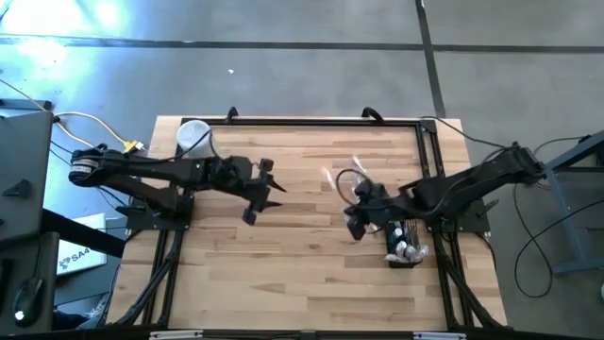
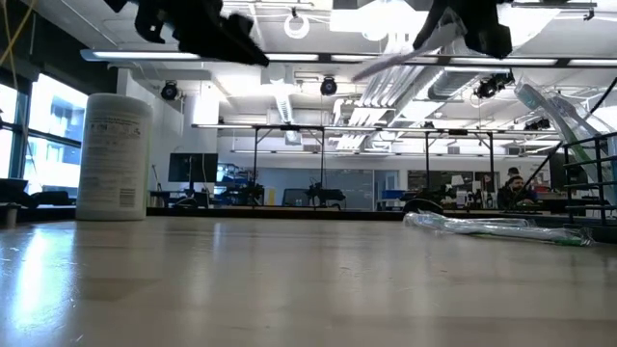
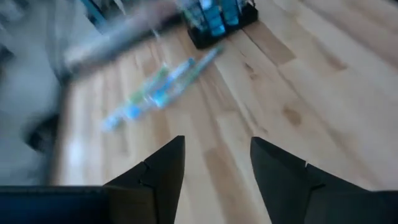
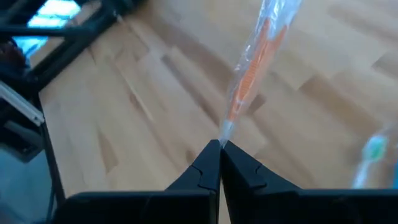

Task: Pick & Place toothbrushing station
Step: Put the orange toothbrush into the black mesh organizer

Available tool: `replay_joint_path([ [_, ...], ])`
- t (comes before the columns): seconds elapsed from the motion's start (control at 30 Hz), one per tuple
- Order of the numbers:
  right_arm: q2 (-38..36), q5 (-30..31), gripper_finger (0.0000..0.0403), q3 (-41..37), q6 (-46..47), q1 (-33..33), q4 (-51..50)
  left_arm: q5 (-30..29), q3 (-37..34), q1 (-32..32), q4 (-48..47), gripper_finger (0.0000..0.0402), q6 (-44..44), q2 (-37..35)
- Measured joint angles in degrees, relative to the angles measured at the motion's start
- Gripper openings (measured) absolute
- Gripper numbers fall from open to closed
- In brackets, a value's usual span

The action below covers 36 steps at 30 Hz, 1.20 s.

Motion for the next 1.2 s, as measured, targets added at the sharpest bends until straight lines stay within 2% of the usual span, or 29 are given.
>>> replay_joint_path([
  [0.27,6.0,-7.8,0.0002,0.0,0.5,-0.6,9.0,-15.7,0.0,-9.3,5.6,0.0156,15.3,0.0],
  [0.4,6.3,-8.5,0.0002,0.0,-1.6,-0.9,13.5,-16.8,0.0,-12.6,6.6,0.0148,20.8,0.0],
  [0.5,6.3,-9.5,0.0002,0.0,-1.7,-1.7,15.2,-19.5,0.1,-14.6,10.2,0.0144,23.5,1.6],
  [0.77,6.3,-12.6,0.0002,0.0,-3.2,-3.7,17.7,-34.1,0.1,-18.7,25.1,0.0138,35.3,10.0],
  [0.97,6.3,-14.9,0.0002,0.0,-4.2,-4.0,18.6,-34.9,0.2,-18.3,32.6,0.0138,39.1,13.8],
  [1.2,6.3,-15.3,0.0002,0.0,-5.6,-4.0,20.0,-35.1,2.2,-17.7,32.2,0.0138,39.6,16.7],
])
